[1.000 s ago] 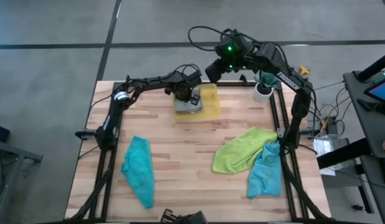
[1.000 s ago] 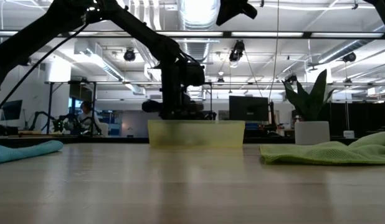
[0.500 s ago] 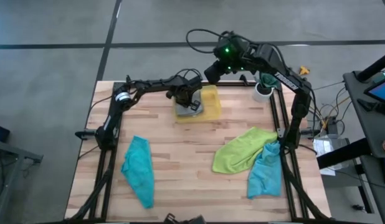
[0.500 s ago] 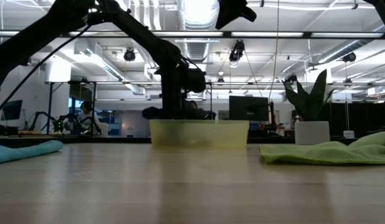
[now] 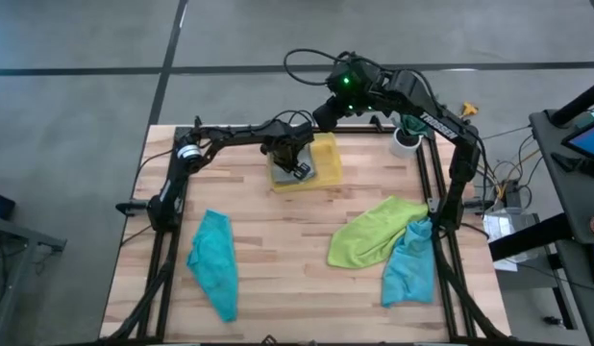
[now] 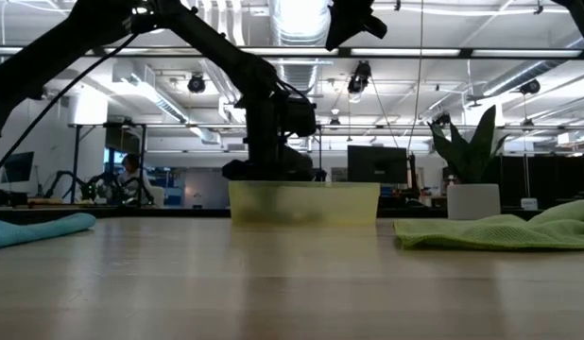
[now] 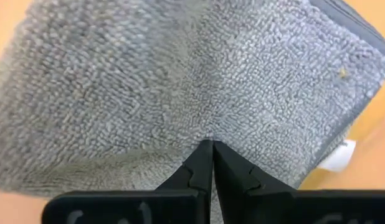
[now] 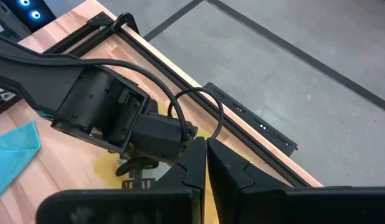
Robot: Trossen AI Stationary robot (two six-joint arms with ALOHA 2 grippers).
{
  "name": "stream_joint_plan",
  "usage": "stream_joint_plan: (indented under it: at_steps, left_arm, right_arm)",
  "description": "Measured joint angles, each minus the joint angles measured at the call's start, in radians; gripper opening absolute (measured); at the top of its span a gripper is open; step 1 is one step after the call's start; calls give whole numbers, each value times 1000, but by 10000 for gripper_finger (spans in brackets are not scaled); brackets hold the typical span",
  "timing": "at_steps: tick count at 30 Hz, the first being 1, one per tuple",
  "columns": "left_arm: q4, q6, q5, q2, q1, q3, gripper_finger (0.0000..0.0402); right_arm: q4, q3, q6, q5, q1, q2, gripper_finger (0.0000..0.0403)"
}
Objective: Fold microfiber towels
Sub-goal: Put the gray microfiber cloth into the bin
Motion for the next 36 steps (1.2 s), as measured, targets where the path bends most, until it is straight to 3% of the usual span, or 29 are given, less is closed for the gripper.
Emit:
stream_joint_plan:
  at_steps: [16,26,36]
  left_arm:
    - [11,29,-8,-35,8,1,0]
    - [288,48,-91,-65,2,-7,0]
    - [295,51,-65,-15,-20,-37,0]
  right_arm:
    - [-2,0,0,3,0,0,11]
    - [-3,0,8,2,0,-3,11]
    - [-10,0,26,-23,5,-4,11]
